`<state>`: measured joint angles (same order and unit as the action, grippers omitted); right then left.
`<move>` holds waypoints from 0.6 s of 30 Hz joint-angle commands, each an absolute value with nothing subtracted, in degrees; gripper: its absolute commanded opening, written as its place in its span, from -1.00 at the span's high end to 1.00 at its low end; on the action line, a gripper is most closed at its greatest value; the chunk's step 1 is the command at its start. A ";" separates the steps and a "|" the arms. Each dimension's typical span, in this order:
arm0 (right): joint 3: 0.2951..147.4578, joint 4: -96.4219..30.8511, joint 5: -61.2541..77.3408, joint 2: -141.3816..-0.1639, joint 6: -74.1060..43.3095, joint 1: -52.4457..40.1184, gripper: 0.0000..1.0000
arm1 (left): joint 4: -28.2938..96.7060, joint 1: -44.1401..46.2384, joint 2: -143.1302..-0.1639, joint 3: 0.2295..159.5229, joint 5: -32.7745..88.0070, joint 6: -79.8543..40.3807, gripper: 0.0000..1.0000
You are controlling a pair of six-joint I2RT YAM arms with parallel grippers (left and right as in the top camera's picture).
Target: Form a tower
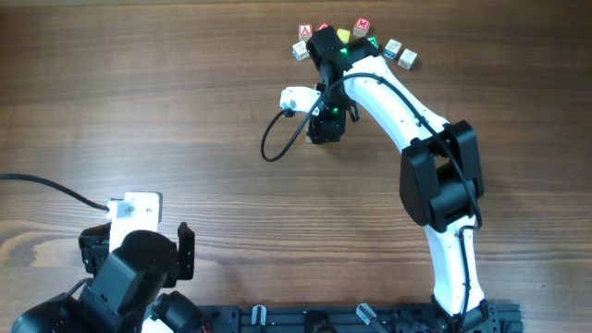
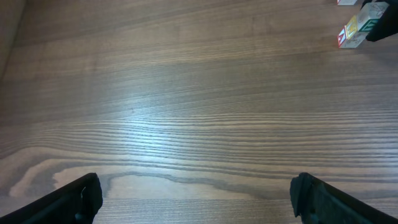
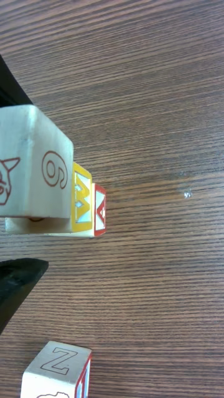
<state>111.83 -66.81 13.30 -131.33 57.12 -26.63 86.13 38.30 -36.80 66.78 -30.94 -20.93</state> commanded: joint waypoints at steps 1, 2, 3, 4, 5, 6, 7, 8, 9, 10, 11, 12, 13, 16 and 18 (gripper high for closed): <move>111.77 -66.67 14.92 -132.75 57.39 -26.63 -0.21 | 86.00 38.35 -36.58 66.65 -30.87 -21.69 -1.00; 111.77 -66.67 14.92 -132.75 57.39 -26.63 -0.18 | 86.00 38.35 -36.58 66.63 -30.87 -21.67 -1.00; 111.77 -66.67 14.92 -132.75 57.39 -26.63 -0.13 | 86.00 38.35 -36.58 66.63 -30.87 -21.67 -1.00; 111.77 -66.70 14.92 -132.75 57.39 -26.63 -0.09 | 86.00 38.35 -36.58 66.65 -30.87 -21.69 -1.00; 111.77 -66.70 14.92 -132.75 57.36 -26.63 -0.07 | 86.00 38.35 -36.58 66.65 -30.87 -21.67 -1.00; 111.77 -66.67 14.92 -132.75 57.39 -26.63 -0.03 | 86.00 38.35 -36.58 66.65 -30.87 -21.67 -1.00; 111.77 -66.67 14.92 -132.75 57.39 -26.63 0.00 | 86.00 38.35 -36.58 66.63 -30.87 -21.67 -1.00; 111.77 -66.67 14.92 -132.75 57.39 -26.63 0.04 | 86.00 38.35 -36.58 66.63 -30.87 -21.69 -1.00; 111.77 -66.67 14.92 -132.75 57.39 -26.63 0.07 | 86.00 38.35 -36.58 66.65 -30.87 -21.67 -1.00; 111.77 -66.70 14.92 -132.75 57.39 -26.63 0.08 | 86.00 38.35 -36.58 66.63 -30.87 -21.67 -1.00; 111.77 -66.70 14.90 -132.75 57.39 -26.63 0.09 | 86.00 38.35 -36.58 66.63 -30.87 -21.69 -1.00; 111.77 -66.67 14.92 -132.75 57.39 -26.63 0.11 | 86.00 38.35 -36.58 66.63 -30.87 -21.67 -1.00; 111.77 -66.67 14.92 -132.75 57.39 -26.63 0.14 | 86.00 38.35 -36.58 66.65 -30.87 -21.67 -1.00; 111.77 -66.67 14.92 -132.75 57.41 -26.63 0.19 | 86.00 38.35 -36.58 66.63 -30.87 -21.67 -1.00; 111.77 -66.67 14.92 -132.75 57.41 -26.63 0.23 | 86.00 38.35 -36.58 66.63 -30.87 -21.67 -1.00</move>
<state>111.83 -66.81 13.34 -131.33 57.12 -26.63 86.13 38.30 -36.80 66.78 -30.94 -20.93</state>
